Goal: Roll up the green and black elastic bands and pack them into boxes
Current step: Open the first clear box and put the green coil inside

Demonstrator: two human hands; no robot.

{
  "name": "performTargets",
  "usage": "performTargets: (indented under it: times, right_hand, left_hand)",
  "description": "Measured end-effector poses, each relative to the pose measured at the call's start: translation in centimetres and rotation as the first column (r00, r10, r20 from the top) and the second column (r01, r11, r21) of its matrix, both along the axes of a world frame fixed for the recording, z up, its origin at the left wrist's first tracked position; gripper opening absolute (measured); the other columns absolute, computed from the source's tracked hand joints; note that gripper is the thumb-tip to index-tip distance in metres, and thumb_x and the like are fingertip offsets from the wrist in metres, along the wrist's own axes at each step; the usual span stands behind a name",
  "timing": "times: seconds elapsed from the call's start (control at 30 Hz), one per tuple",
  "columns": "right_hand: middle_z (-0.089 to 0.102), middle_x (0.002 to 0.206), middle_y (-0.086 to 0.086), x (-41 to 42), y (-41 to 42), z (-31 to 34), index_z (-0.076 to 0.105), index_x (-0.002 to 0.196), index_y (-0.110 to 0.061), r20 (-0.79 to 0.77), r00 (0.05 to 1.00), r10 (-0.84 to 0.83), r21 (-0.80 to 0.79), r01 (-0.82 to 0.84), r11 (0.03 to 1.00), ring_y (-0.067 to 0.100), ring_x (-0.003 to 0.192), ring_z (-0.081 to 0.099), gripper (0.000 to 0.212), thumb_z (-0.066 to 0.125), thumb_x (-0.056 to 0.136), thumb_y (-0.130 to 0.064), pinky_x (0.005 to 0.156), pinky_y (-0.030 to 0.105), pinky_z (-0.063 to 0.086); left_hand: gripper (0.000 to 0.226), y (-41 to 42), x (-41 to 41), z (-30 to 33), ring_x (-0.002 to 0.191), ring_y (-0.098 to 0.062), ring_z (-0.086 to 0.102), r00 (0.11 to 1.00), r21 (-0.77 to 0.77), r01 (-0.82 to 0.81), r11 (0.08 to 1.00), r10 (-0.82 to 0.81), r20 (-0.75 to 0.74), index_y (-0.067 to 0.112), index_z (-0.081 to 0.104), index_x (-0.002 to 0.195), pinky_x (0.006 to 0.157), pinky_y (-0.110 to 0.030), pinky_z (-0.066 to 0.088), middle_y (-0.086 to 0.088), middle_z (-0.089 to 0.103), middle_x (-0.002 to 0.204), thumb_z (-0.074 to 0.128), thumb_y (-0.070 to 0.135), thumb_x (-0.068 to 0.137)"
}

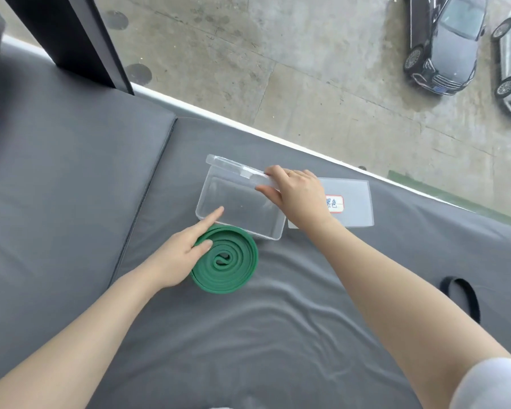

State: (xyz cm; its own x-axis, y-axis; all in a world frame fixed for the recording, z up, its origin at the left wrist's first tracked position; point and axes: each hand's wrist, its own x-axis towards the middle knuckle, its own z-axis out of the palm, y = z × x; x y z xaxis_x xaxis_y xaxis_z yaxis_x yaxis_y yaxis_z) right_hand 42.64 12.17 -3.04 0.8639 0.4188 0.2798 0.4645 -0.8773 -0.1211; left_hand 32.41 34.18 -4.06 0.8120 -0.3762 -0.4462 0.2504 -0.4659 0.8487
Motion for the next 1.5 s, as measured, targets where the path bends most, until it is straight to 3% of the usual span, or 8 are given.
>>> performTargets:
  times: [0.2, 0.63, 0.73, 0.83, 0.97, 1.1, 1.23, 1.5]
  right_hand:
    - [0.053, 0.05, 0.001, 0.2, -0.4, 1.4, 0.06, 0.067, -0.01, -0.001, 0.999, -0.04, 0.09, 0.039, 0.995, 0.027, 0.043, 0.052, 0.043, 0.046, 0.086, -0.046, 0.051, 0.026, 0.038]
    - [0.06, 0.092, 0.005, 2.3, -0.6, -0.6, 0.063, 0.113, -0.018, 0.184, 0.909, -0.374, -0.145, 0.401, 0.904, 0.024, 0.081, 0.043, 0.05, 0.037, 0.072, -0.007, 0.073, 0.032, 0.034]
    - [0.056, 0.096, 0.013, 3.1, 0.0, -0.6, 0.044, 0.137, -0.009, -0.065, 0.883, -0.466, -0.113, 0.457, 0.882, 0.031, 0.084, 0.052, 0.067, 0.037, 0.073, 0.01, 0.069, 0.035, 0.043]
    - [0.036, 0.137, 0.02, 1.9, 1.1, -1.8, 0.021, 0.146, -0.007, -0.501, 0.807, -0.313, -0.088, 0.312, 0.946, 0.035, 0.126, 0.035, 0.064, 0.049, 0.089, -0.003, 0.101, 0.036, 0.029]
    - [0.028, 0.151, 0.006, -2.0, 1.1, -2.5, 0.036, 0.14, -0.017, -0.65, 0.733, -0.2, -0.036, 0.233, 0.972, 0.026, 0.143, 0.015, 0.05, 0.044, 0.095, -0.037, 0.115, 0.043, 0.011]
    - [0.012, 0.157, -0.004, -3.7, 0.2, -1.9, 0.001, 0.148, -0.031, -0.829, 0.548, -0.117, 0.056, 0.289, 0.956, 0.017, 0.146, 0.004, 0.092, 0.055, 0.08, -0.061, 0.114, 0.056, 0.003]
    - [0.001, 0.157, 0.003, -4.4, 1.0, -2.1, -0.011, 0.148, -0.019, -0.738, 0.666, -0.11, -0.031, 0.128, 0.991, 0.016, 0.146, 0.003, 0.132, 0.069, 0.056, -0.07, 0.117, 0.052, 0.002]
    - [0.029, 0.139, 0.012, -4.4, 2.5, -2.7, 0.01, 0.147, -0.012, -0.593, 0.792, -0.145, -0.118, 0.093, 0.989, 0.032, 0.119, 0.043, 0.117, 0.074, 0.057, -0.051, 0.099, 0.045, 0.038]
  left_hand:
    - [0.046, -2.3, 1.7, 3.0, 0.125, -0.007, 0.044, 0.923, -0.112, -0.385, 0.916, 0.382, -0.047, 0.029, 0.043, 0.135, 0.105, -0.021, 0.03, 0.009, 0.05, 0.134, 0.04, 0.005, 0.097]
    - [0.04, -5.1, 6.8, -2.1, 0.108, -0.026, 0.053, 0.963, 0.249, -0.25, 0.936, 0.267, -0.036, 0.028, 0.041, 0.136, 0.09, -0.034, 0.045, -0.006, 0.058, 0.125, 0.035, 0.014, 0.098]
    - [0.039, -4.8, 6.8, -2.6, 0.103, -0.02, 0.052, 0.954, 0.187, -0.28, 0.942, 0.295, -0.055, 0.025, 0.043, 0.134, 0.082, -0.027, 0.041, -0.003, 0.058, 0.123, 0.035, 0.011, 0.098]
    - [0.039, -4.7, 7.1, -3.2, 0.105, -0.021, 0.054, 0.945, 0.161, -0.302, 0.939, 0.317, -0.075, 0.026, 0.044, 0.133, 0.085, -0.029, 0.043, -0.002, 0.058, 0.124, 0.036, 0.012, 0.098]
    - [0.04, -4.1, 6.6, -3.3, 0.116, -0.017, 0.051, 0.953, 0.048, -0.301, 0.953, 0.302, -0.032, 0.026, 0.045, 0.132, 0.099, -0.029, 0.039, 0.005, 0.057, 0.123, 0.038, 0.008, 0.097]
    - [0.041, -3.5, 6.9, -3.2, 0.118, -0.014, 0.051, 0.957, -0.014, -0.291, 0.957, 0.291, 0.018, 0.028, 0.045, 0.133, 0.105, -0.032, 0.038, 0.006, 0.057, 0.125, 0.039, 0.008, 0.097]
    - [0.04, -4.2, 7.4, -2.8, 0.115, -0.013, 0.05, 0.942, -0.024, -0.335, 0.942, 0.336, 0.005, 0.025, 0.046, 0.131, 0.103, -0.03, 0.039, 0.008, 0.056, 0.122, 0.038, 0.007, 0.097]
    - [0.041, -3.2, 7.7, -2.8, 0.106, -0.015, 0.048, 0.999, 0.128, -0.042, 0.991, 0.037, 0.039, 0.027, 0.033, 0.135, 0.087, -0.025, 0.035, 0.0, 0.05, 0.127, 0.039, 0.012, 0.097]
